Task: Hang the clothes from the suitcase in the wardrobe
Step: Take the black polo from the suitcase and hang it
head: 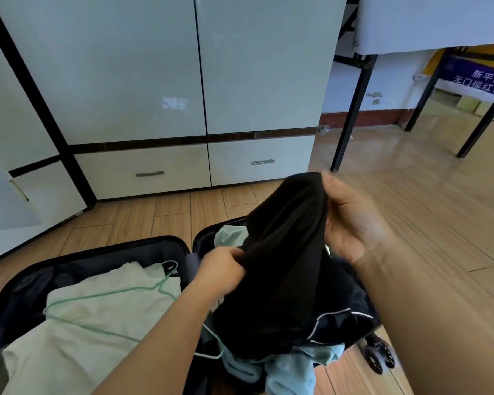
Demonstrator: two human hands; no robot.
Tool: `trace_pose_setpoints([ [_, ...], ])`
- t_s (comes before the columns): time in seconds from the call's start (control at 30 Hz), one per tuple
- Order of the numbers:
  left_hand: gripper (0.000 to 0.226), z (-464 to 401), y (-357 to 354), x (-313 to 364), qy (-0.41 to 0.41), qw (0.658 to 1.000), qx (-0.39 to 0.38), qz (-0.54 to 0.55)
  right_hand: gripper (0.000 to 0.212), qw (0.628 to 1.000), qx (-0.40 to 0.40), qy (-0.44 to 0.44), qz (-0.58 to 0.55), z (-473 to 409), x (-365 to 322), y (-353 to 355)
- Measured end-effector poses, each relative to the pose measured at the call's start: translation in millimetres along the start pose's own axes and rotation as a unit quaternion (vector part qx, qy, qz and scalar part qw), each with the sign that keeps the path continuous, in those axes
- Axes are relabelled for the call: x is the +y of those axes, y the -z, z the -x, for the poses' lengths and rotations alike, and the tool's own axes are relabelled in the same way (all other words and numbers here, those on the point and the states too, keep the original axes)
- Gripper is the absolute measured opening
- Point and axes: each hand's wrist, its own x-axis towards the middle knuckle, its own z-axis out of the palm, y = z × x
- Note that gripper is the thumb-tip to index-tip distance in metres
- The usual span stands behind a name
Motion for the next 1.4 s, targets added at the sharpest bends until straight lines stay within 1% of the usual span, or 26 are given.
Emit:
trace_pose_setpoints([
  [0.03, 0.019, -0.8, 6.2, 1.6, 0.007, 0.999, 0.040, 0.024, 0.016, 0.997, 0.050, 0.046, 0.040, -1.7, -6.5, 1.5],
  [0.1, 0.025, -0.8, 21.7, 11.0, 0.018, 0.986, 0.072, 0.151, 0.013, 0.961, 0.195, 0.132, 0.147, -7.0, -16.6, 12.6],
  [0.17, 0.024, 2.1, 37.0, 25.9, 0.018, 0.955, 0.083, 0.284, 0.007, 0.906, 0.321, 0.150, 0.230, -11.2, -17.4, 30.5],
  [0.23, 0.022, 3.8, 46.0, 37.6, 0.014, 0.935, 0.090, 0.343, 0.017, 0.865, 0.364, 0.148, 0.313, -8.6, -8.7, 38.4],
  [0.27, 0.020, 3.6, 47.5, 40.7, 0.012, 0.934, 0.096, 0.344, 0.024, 0.854, 0.339, 0.166, 0.359, -5.2, -4.3, 35.7],
  [0.33, 0.019, 3.9, 46.8, 44.0, 0.012, 0.928, 0.111, 0.354, 0.032, 0.867, 0.174, 0.185, 0.429, 4.8, -1.8, 17.3],
  [0.37, 0.020, 5.2, 45.9, 45.9, 0.017, 0.920, 0.116, 0.374, 0.034, 0.868, 0.064, 0.139, 0.472, 9.1, -1.7, 6.8],
  [0.4, 0.019, 6.6, 45.4, 48.0, 0.023, 0.906, 0.117, 0.405, 0.034, 0.846, -0.034, 0.063, 0.529, 12.9, 1.1, -1.5],
  [0.43, 0.019, 8.3, 46.1, 50.8, 0.030, 0.887, 0.114, 0.446, 0.034, 0.799, -0.103, -0.017, 0.592, 14.0, 7.7, -4.6],
  [0.5, 0.017, 12.7, 48.8, 56.1, 0.044, 0.845, 0.090, 0.525, 0.033, 0.703, -0.137, -0.105, 0.690, 9.8, 30.5, 3.2],
  [0.53, 0.018, 14.9, 50.1, 58.4, 0.043, 0.829, 0.075, 0.553, 0.033, 0.683, -0.113, -0.099, 0.714, 6.9, 41.8, 8.4],
  [0.6, 0.016, 19.6, 50.6, 62.6, 0.023, 0.815, 0.035, 0.578, 0.030, 0.672, -0.060, -0.030, 0.737, 5.0, 58.5, 13.3],
  [0.63, 0.015, 22.6, 49.0, 65.5, 0.008, 0.814, 0.015, 0.581, 0.023, 0.675, -0.046, 0.002, 0.736, 4.9, 62.9, 15.3],
  [0.67, 0.014, 24.7, 46.9, 68.1, -0.003, 0.814, 0.001, 0.581, 0.017, 0.698, -0.026, 0.013, 0.715, 3.6, 64.3, 15.7],
  [0.7, 0.014, 25.2, 45.4, 69.9, -0.014, 0.813, -0.005, 0.582, 0.011, 0.737, 0.009, 0.011, 0.676, 2.1, 63.4, 15.7],
  [0.8, 0.015, 20.6, 48.9, 64.8, -0.054, 0.810, 0.020, 0.584, 0.024, 0.869, 0.167, -0.006, 0.466, -10.0, 50.7, 15.4],
  [0.83, 0.017, 17.0, 51.1, 58.8, -0.056, 0.825, 0.043, 0.560, 0.022, 0.896, 0.213, -0.015, 0.389, -13.5, 41.3, 14.8],
  [0.9, 0.029, 8.6, 54.2, 44.4, -0.028, 0.896, 0.111, 0.428, 0.017, 0.930, 0.278, -0.028, 0.240, -17.9, 19.9, 13.5],
  [0.97, 0.051, 5.8, 52.9, 32.6, 0.007, 0.953, 0.146, 0.265, 0.017, 0.945, 0.296, -0.019, 0.140, -20.2, 0.9, 11.9],
  [1.0, 0.059, 7.9, 51.2, 32.4, 0.010, 0.969, 0.128, 0.212, 0.017, 0.948, 0.298, -0.017, 0.111, -20.5, -4.7, 9.0],
  [1.1, 0.081, 20.9, 35.4, 48.6, -0.004, 0.991, -0.030, 0.129, 0.027, 0.950, 0.294, -0.040, 0.097, -20.7, -11.0, -2.7],
  [1.17, 0.091, 22.6, 13.6, 54.9, -0.035, 0.995, -0.083, 0.034, 0.026, 0.961, 0.252, -0.034, 0.108, -17.9, -14.0, -13.4],
  [1.23, 0.081, 16.5, -8.3, 50.0, -0.072, 0.995, -0.027, -0.061, 0.025, 0.966, 0.231, -0.041, 0.105, -10.7, -19.3, -23.0],
  [1.3, 0.051, 6.6, -17.2, 38.0, -0.077, 0.990, 0.073, -0.094, 0.022, 0.964, 0.236, -0.041, 0.117, -1.7, -27.5, -27.0],
  [1.37, 0.034, -2.4, -13.9, 25.5, -0.043, 0.990, 0.118, -0.064, 0.016, 0.957, 0.255, -0.012, 0.139, 3.5, -34.1, -22.1],
  [1.4, 0.035, -7.2, -8.3, 20.6, -0.010, 0.993, 0.114, 0.018, 0.012, 0.949, 0.281, 0.013, 0.144, 2.6, -35.0, -12.1],
])
